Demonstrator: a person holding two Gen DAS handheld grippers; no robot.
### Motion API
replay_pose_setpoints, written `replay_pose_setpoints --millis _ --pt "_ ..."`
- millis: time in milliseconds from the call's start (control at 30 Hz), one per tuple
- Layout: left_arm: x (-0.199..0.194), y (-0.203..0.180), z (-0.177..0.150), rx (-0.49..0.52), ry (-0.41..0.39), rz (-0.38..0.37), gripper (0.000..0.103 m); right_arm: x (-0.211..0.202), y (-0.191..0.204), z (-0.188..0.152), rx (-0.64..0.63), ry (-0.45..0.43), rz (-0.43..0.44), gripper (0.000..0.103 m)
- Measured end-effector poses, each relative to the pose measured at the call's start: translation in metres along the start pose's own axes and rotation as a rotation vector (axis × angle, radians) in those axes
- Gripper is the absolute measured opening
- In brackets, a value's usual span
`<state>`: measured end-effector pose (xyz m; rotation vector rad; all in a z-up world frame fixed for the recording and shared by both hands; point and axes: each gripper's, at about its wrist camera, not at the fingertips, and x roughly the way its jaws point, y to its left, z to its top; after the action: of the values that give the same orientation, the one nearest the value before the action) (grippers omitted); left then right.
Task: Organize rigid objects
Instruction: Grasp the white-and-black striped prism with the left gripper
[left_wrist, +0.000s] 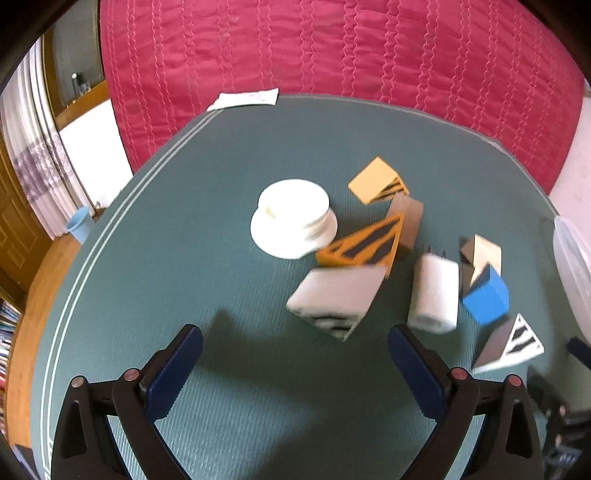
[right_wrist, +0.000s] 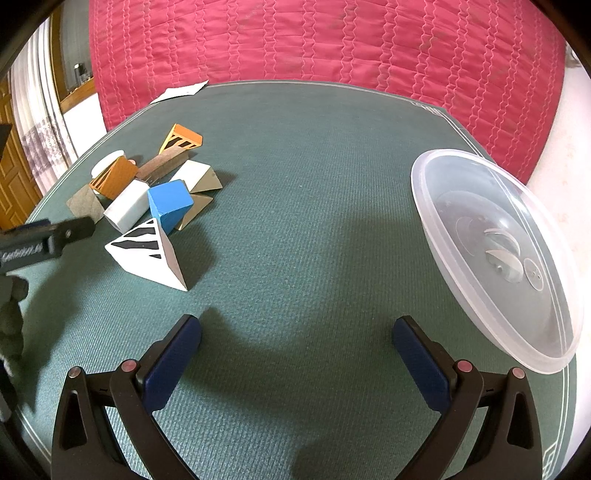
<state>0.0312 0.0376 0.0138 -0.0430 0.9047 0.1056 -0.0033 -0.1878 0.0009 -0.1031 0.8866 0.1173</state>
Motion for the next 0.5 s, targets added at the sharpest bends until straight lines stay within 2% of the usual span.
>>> replay_pose_setpoints --millis 300,500 --pt "0.013 0.003 0.022 -0.068 -0.021 0.034 0.102 0.0 0.001 0.0 0.0 0.0 0.0 0.103" --pt "0.02 0.018 0.013 -0.088 0.028 0.065 0.102 0.0 0.001 0.0 0.001 0.001 0.0 0.103"
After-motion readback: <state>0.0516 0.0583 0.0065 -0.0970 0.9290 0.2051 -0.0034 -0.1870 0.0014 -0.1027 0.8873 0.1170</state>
